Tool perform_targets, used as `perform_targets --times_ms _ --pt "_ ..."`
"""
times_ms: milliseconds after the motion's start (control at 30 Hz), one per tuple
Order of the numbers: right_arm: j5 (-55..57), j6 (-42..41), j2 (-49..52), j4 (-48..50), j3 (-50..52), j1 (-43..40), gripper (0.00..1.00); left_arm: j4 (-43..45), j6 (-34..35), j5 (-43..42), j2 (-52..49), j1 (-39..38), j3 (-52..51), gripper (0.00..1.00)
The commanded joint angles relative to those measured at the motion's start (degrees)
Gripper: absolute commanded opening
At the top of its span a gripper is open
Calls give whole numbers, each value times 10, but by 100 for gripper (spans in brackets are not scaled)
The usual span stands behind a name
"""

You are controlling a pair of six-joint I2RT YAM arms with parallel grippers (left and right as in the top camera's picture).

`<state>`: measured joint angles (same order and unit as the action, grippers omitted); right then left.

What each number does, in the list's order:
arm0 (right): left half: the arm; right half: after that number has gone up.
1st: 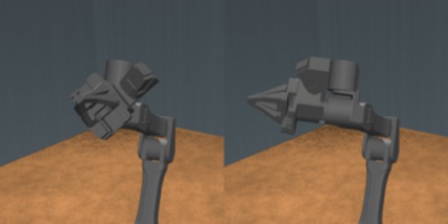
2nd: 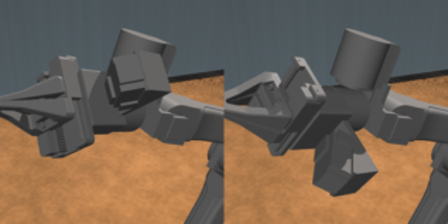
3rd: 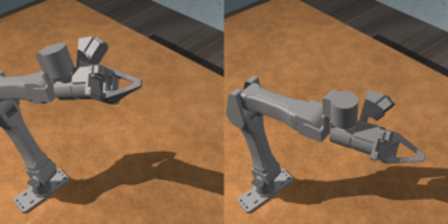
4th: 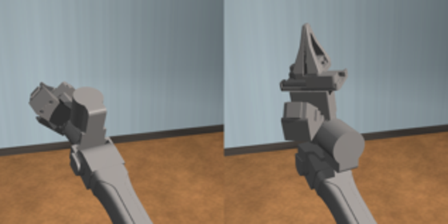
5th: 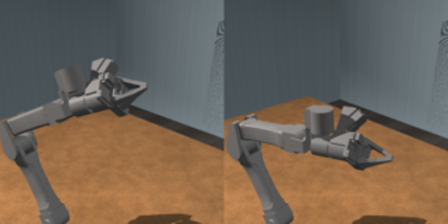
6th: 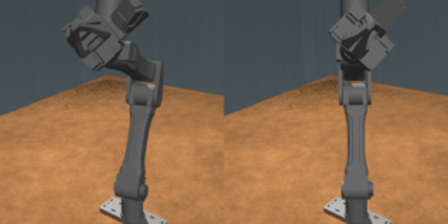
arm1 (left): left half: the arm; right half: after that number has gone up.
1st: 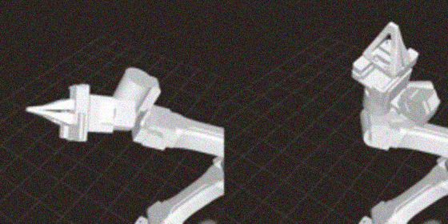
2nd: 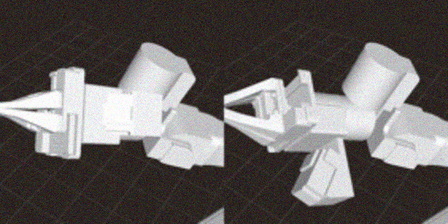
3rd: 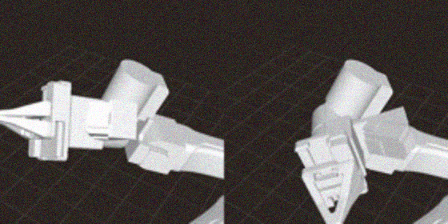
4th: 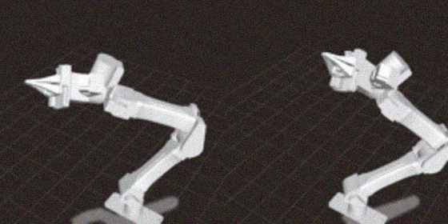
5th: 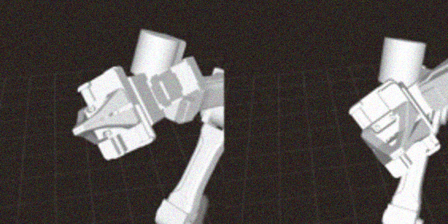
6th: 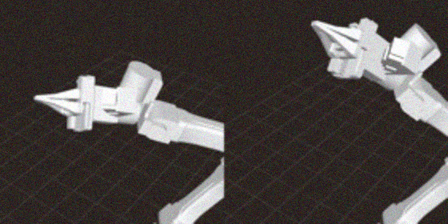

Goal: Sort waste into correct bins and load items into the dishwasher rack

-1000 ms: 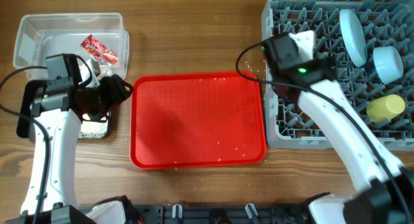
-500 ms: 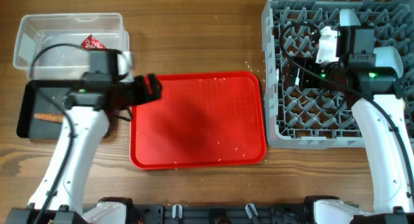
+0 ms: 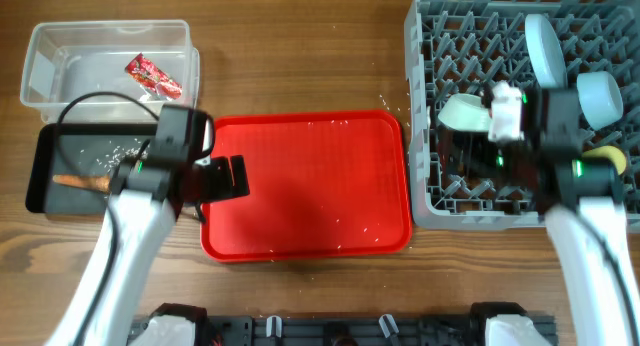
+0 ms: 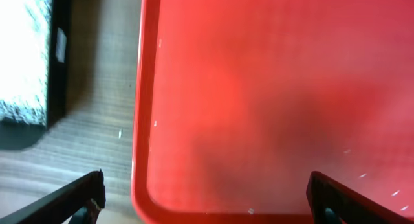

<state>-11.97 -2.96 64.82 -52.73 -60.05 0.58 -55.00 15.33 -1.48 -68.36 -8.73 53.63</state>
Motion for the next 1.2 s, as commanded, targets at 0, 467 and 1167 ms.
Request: perform_targets --times_ms 0,467,1167 --pt "6 -5 -141 46 89 -2 100 56 15 7 160 -12 -75 100" --pt "3 -6 -247 26 113 -2 100 63 47 8 353 -12 -121 100" --pt "3 -6 -408 26 212 -2 100 61 47 8 350 -12 -121 100"
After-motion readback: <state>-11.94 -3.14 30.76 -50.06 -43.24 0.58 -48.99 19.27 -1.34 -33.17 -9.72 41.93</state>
